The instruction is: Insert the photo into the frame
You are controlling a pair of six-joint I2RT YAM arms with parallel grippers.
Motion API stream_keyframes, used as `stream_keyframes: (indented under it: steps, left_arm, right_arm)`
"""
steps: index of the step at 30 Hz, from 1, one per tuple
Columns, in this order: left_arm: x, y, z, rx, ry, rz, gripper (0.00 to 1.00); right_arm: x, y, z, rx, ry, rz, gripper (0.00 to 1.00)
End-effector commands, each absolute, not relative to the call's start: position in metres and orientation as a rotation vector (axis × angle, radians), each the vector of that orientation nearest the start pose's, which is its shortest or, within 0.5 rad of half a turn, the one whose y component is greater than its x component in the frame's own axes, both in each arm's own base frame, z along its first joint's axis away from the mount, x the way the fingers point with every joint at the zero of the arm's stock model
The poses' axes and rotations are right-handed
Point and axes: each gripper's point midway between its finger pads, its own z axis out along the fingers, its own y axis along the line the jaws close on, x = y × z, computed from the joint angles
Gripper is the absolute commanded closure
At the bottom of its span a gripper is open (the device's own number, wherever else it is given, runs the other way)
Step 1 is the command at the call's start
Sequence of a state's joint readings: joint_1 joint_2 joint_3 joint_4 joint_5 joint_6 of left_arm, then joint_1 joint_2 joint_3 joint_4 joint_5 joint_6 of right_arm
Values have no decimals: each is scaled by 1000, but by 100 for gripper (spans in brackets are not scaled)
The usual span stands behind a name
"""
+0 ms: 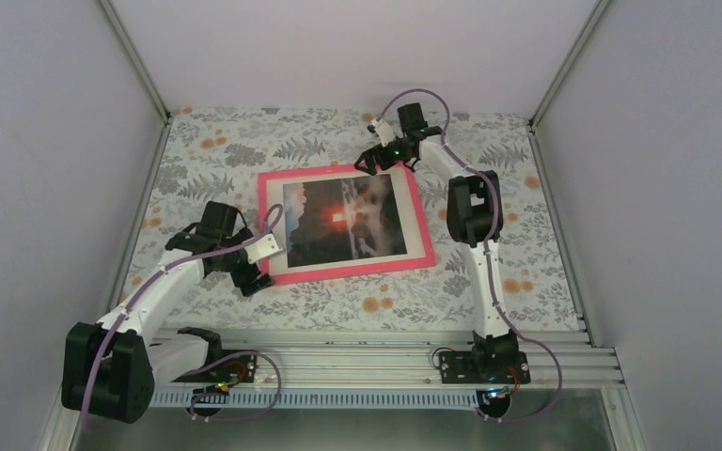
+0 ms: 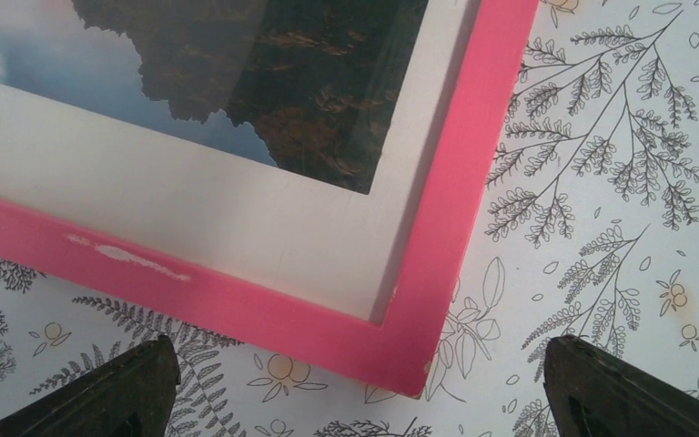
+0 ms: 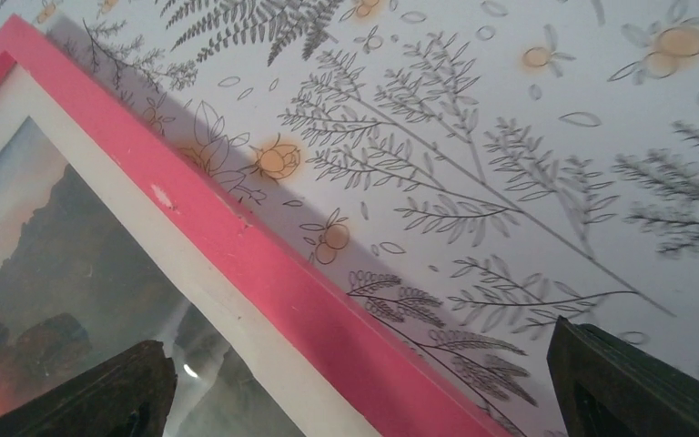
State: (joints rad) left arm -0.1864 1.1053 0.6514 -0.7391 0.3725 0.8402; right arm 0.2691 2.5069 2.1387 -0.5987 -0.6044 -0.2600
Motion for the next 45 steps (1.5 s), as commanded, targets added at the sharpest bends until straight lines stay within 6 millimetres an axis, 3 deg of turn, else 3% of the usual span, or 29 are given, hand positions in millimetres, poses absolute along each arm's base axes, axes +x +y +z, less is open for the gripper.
stream_keyframes:
  steps: [1,14,25,34,40,45]
  left_arm:
    - [220,-109,79,1383,2230,-256,0]
    - [211,-125,70,1520,2157,-185,0]
    - [211,-128,47,1659,2046,64,0]
    - [253,-101,37,1496,2118,400,0]
    - [281,-101,48,1382,2118,468,0]
    - [309,-88,49,1270,2181,490,0]
  right_arm:
    - [564,257,48,-844,2301,762,0]
    - [523,239,0,-901,2488,761,5]
    - [502,202,3,-909,2549,730,5]
    - [468,176,4,-939,2594,801,5]
    - [428,155,10,-988,2628,874,5]
    - [384,140,7,-1051,2675,917,5]
